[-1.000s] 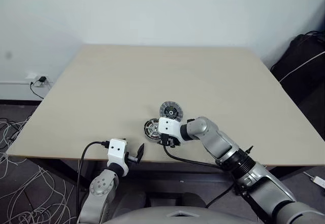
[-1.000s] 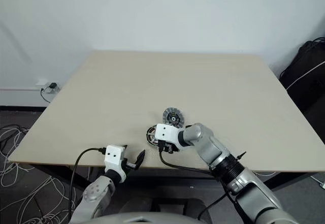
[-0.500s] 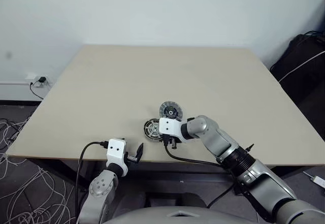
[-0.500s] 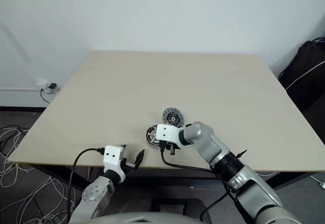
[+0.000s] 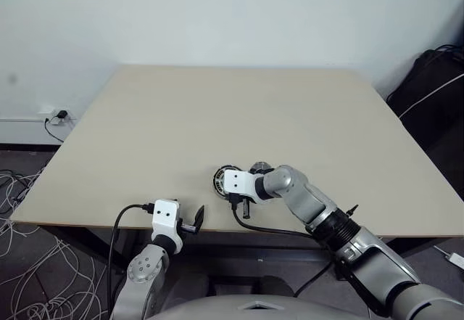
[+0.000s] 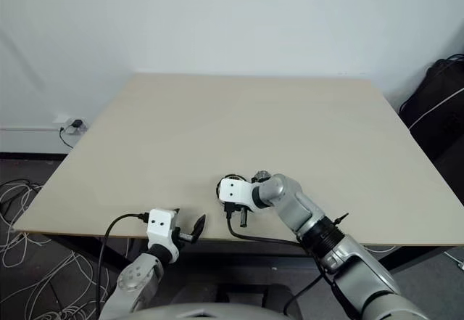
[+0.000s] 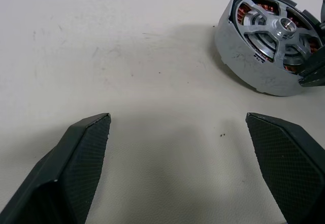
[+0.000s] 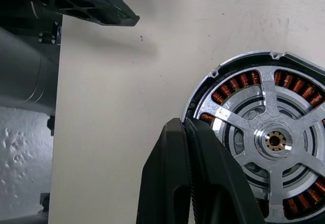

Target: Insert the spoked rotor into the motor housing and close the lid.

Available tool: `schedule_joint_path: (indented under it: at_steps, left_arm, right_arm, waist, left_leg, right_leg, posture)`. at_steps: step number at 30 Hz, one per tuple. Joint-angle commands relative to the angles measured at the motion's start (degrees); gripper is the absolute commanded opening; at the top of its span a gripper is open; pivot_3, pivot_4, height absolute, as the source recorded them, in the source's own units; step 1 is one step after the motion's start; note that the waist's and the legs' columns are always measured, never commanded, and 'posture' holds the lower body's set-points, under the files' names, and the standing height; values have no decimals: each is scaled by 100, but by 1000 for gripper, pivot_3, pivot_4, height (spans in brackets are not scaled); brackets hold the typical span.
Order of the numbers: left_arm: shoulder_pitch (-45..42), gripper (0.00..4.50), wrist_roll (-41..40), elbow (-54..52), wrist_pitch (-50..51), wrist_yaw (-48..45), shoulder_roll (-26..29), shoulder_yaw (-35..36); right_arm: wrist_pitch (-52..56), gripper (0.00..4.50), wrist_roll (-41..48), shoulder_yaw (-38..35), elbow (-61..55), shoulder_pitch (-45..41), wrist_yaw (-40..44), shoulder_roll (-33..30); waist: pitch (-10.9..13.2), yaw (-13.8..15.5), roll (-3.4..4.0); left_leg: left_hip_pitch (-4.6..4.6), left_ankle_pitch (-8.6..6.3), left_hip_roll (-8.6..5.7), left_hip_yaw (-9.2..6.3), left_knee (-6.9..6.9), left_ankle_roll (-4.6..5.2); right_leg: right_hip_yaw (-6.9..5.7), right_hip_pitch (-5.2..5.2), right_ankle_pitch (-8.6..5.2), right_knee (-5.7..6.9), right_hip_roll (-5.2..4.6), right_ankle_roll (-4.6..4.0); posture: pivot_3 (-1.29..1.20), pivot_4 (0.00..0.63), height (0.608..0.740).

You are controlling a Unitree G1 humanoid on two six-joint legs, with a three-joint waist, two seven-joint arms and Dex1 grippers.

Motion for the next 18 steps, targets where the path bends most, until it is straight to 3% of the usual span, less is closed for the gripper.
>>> schedule_joint_path:
  at_steps: [1, 12, 15, 18]
  left_arm:
    - [-44, 4500, -31, -326, -45, 16, -32, 6]
    - [-60, 4500, -42, -305, -52, 0, -38, -30]
    - [-59, 4500, -44, -298, -50, -6, -41, -35]
    - [-57, 4500, -48, -287, -54, -10, -44, -35]
  right_arm:
    - [57, 25, -3, -107, -63, -49, -32, 2]
    - [102, 25, 61, -180, -182, -78, -62, -11]
    - [161, 720, 87, -182, -217, -75, -35, -26]
    - [188, 1714, 45, -179, -201, -90, -141, -5]
  waist:
    - [0, -1, 0]
    - [0, -2, 0]
    - [0, -3, 0]
    - [1, -4, 1]
  left_leg:
    - [0, 0, 0, 0, 0, 0]
    - [0, 0, 0, 0, 0, 0]
    - [0, 0, 0, 0, 0, 0]
    - [0, 0, 0, 0, -1, 0]
  right_leg:
    - [0, 0, 0, 0, 0, 0]
    - [0, 0, 0, 0, 0, 0]
    - [0, 0, 0, 0, 0, 0]
    - [1, -1, 0, -1, 0, 0]
  posture:
    - [0, 0, 740]
    - [0, 0, 740]
    - [0, 0, 740]
    - [0, 0, 740]
